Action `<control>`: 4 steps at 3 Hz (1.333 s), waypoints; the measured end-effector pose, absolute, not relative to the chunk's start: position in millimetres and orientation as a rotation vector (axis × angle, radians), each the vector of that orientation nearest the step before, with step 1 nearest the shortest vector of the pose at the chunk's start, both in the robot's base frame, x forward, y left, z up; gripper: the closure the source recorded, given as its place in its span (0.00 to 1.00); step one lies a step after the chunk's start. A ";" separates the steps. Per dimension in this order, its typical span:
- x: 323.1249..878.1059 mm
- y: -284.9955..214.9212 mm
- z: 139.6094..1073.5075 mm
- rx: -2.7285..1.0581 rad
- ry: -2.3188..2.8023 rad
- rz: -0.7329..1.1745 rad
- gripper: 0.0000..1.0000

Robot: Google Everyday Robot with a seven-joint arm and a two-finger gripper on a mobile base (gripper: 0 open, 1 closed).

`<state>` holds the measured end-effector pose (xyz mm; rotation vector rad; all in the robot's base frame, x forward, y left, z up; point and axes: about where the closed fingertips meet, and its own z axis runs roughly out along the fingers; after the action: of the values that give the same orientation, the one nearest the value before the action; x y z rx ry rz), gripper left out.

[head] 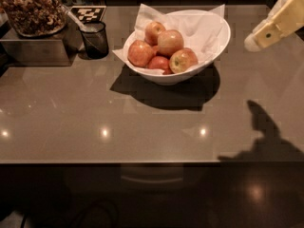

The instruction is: Pick apple from white bowl

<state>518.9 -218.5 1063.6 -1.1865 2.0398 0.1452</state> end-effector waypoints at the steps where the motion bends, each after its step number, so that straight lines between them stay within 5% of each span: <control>1: 538.1 -199.4 1052.3 -1.151 2.027 0.216 0.00; 4: 618.2 -129.4 1013.9 -1.243 2.026 0.342 0.00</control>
Offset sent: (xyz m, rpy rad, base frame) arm 0.0914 0.0842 -0.0217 0.1390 0.0391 0.0812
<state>618.2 -129.4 1013.9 -1.2428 2.0260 0.3416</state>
